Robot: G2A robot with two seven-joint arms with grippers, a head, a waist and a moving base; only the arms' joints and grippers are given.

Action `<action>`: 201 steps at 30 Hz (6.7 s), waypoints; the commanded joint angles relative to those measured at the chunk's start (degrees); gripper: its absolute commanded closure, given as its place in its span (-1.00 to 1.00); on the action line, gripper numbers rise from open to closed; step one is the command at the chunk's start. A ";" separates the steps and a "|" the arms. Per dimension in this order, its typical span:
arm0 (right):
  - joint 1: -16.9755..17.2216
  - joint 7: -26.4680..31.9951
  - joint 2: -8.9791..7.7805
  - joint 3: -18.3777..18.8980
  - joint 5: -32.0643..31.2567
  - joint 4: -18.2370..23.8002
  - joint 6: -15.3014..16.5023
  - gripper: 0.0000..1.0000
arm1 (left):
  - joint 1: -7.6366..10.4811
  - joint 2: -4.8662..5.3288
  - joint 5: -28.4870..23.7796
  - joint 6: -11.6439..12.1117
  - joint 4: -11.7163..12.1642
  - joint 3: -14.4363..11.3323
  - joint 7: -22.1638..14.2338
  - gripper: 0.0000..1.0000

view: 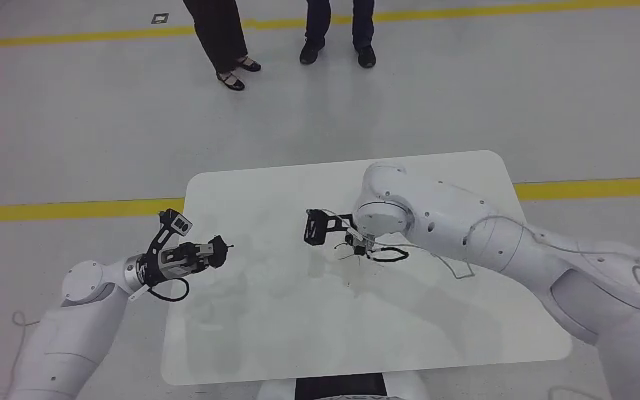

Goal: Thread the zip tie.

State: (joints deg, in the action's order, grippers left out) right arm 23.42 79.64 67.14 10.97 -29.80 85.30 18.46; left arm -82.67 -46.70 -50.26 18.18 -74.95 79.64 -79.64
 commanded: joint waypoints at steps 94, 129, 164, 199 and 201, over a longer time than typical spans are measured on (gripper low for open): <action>56.57 -106.20 -5.85 25.84 7.18 10.36 -4.40 1.00 | 0.00 0.00 0.00 0.00 0.00 0.00 0.00 1.00; 53.83 -105.94 0.40 21.75 1.09 7.20 -2.25 1.00 | 0.48 -2.17 4.65 -0.74 -4.01 -8.82 7.50 1.00; 54.30 -108.65 6.24 18.97 -16.06 5.26 -17.14 1.00 | 1.17 -3.91 5.62 1.12 -5.56 -14.12 13.55 1.00; 58.40 -104.77 8.74 22.36 -28.23 7.81 -28.82 1.00 | 0.80 -4.18 6.54 0.17 -6.38 -14.05 16.76 1.00; 58.57 -104.75 8.98 22.45 -28.28 7.62 -28.88 1.00 | 0.93 -4.25 6.52 0.19 -6.20 -14.14 16.82 1.00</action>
State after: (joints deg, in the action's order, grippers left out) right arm 81.92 -25.11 76.02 33.38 -58.07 93.00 -10.39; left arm -81.80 -50.91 -43.73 18.34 -81.26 65.55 -62.85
